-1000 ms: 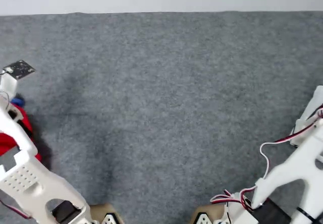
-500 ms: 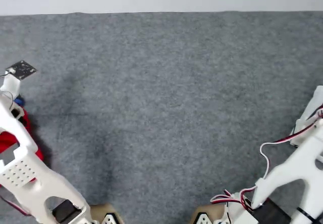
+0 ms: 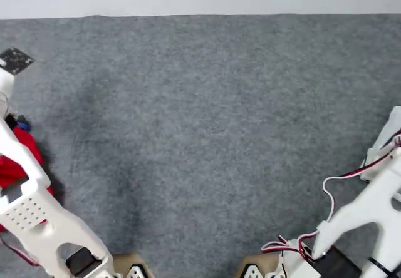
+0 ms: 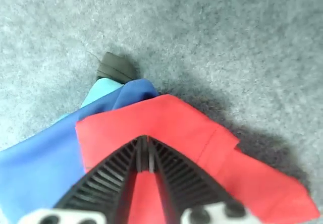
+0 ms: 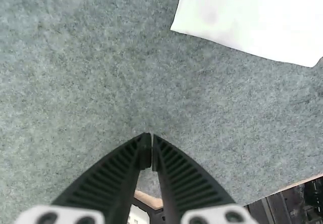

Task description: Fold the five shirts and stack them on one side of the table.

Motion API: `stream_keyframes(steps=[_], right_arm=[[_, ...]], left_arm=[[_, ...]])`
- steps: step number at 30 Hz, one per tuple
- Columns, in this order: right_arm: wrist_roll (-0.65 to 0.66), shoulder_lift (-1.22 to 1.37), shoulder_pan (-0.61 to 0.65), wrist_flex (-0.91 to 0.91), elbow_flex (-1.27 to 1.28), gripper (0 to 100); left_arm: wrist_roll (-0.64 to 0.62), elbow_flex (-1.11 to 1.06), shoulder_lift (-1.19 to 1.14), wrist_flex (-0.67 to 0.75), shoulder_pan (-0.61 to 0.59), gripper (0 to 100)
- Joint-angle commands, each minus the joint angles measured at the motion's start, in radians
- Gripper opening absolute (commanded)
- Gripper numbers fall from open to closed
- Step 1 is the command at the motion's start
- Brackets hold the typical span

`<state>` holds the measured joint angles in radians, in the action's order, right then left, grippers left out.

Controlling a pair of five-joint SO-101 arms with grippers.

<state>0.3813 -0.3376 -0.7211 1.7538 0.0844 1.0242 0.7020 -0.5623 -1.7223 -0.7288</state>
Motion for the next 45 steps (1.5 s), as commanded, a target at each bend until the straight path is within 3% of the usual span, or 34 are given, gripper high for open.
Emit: stream_keyframes(steps=[1, 3, 12, 39, 45], right_arm=[[0.006, -0.042, -0.002, 0.039, -0.003, 1.0], [0.006, -0.044, -0.004, 0.039, -0.003, 1.0], [0.008, -0.042, -0.004, 0.039, -0.003, 1.0], [0.005, -0.036, -0.004, 0.039, -0.003, 1.0], [0.005, -0.035, -0.004, 0.039, -0.003, 1.0]], left_arm=[[0.003, -0.079, 0.052, -0.035, 0.005, 15], [0.005, -0.173, 0.112, -0.035, 0.005, 20], [0.117, -0.521, 0.358, -0.003, 0.025, 19], [0.147, -0.544, 0.127, 0.344, -0.061, 19], [0.146, -0.544, 0.078, 0.362, -0.063, 8]])
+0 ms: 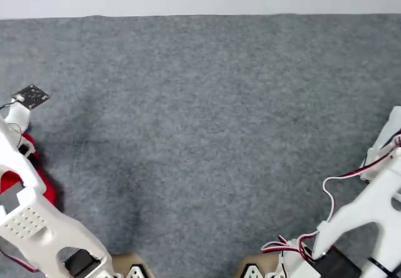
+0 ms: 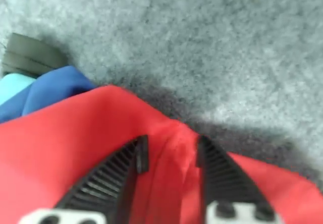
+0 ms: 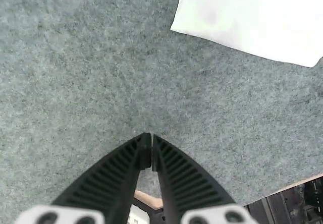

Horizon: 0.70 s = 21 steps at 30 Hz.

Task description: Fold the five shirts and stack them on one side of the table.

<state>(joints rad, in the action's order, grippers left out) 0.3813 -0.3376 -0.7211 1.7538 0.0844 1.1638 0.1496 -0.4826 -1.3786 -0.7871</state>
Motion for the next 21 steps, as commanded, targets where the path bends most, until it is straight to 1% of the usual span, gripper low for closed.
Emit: stream_keyframes(steps=[1, 4, 7, 11, 13, 16, 21], right_arm=[[0.003, -0.035, -0.004, 0.039, -0.003, 1.0], [0.003, -0.035, -0.004, 0.039, -0.003, 1.0], [0.003, -0.035, -0.004, 0.039, -0.003, 1.0], [0.003, -0.035, -0.004, 0.039, -0.003, 1.0], [0.003, -0.035, -0.004, 0.039, -0.003, 1.0], [0.003, -0.035, -0.004, 0.039, -0.003, 1.0], [0.003, -0.035, -0.004, 0.039, -0.003, 1.0]], left_arm=[[0.008, 0.008, -0.009, 0.018, -0.005, 6], [0.008, 0.012, -0.038, 0.018, -0.005, 3], [0.005, 0.012, -0.057, 0.048, -0.005, 1], [-0.008, 0.022, -0.038, 0.044, 0.0, 0], [-0.054, 0.045, -0.005, 0.034, 0.003, 0], [-0.094, 0.09, 0.08, -0.031, 0.026, 0], [-0.193, 0.12, 0.269, -0.118, 0.12, 0]])
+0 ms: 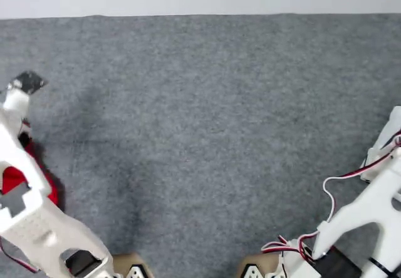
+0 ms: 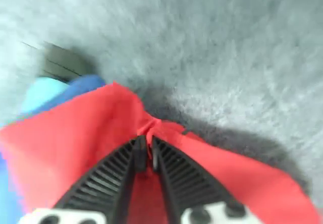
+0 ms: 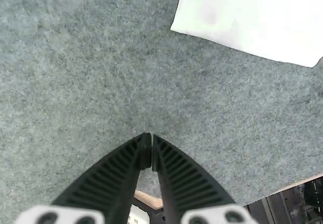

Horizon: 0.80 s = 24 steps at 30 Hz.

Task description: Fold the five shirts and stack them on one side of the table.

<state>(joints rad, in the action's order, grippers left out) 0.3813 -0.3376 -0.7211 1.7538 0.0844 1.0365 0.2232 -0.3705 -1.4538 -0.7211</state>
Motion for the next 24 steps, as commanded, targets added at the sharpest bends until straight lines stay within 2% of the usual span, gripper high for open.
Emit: stream_keyframes(steps=[1, 6, 12, 19, 24], right_arm=[[0.003, -0.035, -0.004, 0.039, -0.003, 1.0], [0.003, -0.044, -0.004, 0.039, -0.003, 1.0], [0.005, -0.044, -0.005, 0.041, -0.003, 1.0], [0.006, -0.044, -0.007, 0.041, -0.003, 1.0], [0.008, -0.044, -0.007, 0.041, -0.003, 1.0]], left_arm=[[-0.091, 0.045, 0.196, -0.052, 0.077, 0], [-0.198, 0.042, 0.361, -0.094, 0.21, 0], [-0.41, 0.042, 0.497, -0.169, 0.443, 0], [-0.767, 0.048, 0.552, -0.18, 0.882, 0], [-0.944, 0.047, 0.551, -0.118, 1.201, 0]])
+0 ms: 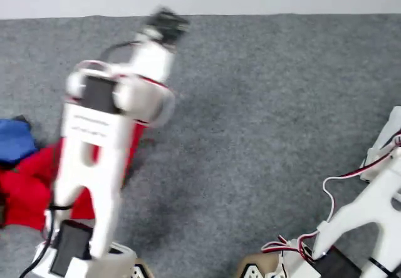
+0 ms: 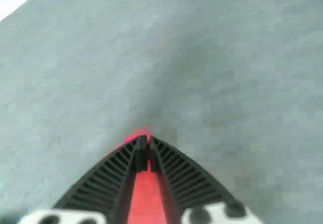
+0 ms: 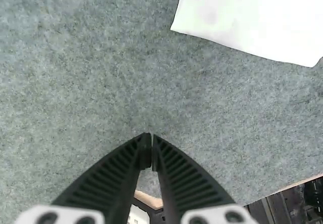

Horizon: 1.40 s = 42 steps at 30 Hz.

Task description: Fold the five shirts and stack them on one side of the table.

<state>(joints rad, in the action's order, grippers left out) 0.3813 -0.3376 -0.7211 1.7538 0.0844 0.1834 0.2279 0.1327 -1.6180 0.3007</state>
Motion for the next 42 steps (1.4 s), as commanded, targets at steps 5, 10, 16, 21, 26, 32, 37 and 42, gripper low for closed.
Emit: stream_keyframes(steps=[5, 10, 16, 21, 26, 32, 37, 42], right_arm=[[0.008, -0.044, -0.008, 0.042, -0.002, 1.0], [0.008, -0.044, -0.008, 0.042, -0.002, 1.0], [0.009, -0.045, 0.022, 0.044, -0.002, 1.0], [0.009, -0.071, 0.101, 0.044, -0.002, 1.0], [0.009, -0.125, 0.18, 0.044, -0.002, 1.0], [0.008, -0.134, 0.199, 0.042, 0.072, 1.0], [0.008, -0.137, 0.197, 0.041, 0.15, 1.0], [0.008, -0.131, 0.199, 0.03, 0.157, 1.0]], left_arm=[[-0.143, 0.048, 0.011, 0.147, 0.328, 0], [-0.141, 0.186, -0.103, 0.146, 0.341, 1], [-0.087, 0.42, -0.17, -0.078, 0.236, 2], [-0.064, 0.46, -0.106, -0.138, 0.078, 8], [-0.005, 0.318, 0.032, -0.14, -0.046, 11], [0.18, -0.116, 0.316, -0.14, -0.222, 12], [0.408, -0.418, 0.551, -0.138, -0.431, 20], [0.704, -0.674, 0.667, -0.132, -0.675, 22]])
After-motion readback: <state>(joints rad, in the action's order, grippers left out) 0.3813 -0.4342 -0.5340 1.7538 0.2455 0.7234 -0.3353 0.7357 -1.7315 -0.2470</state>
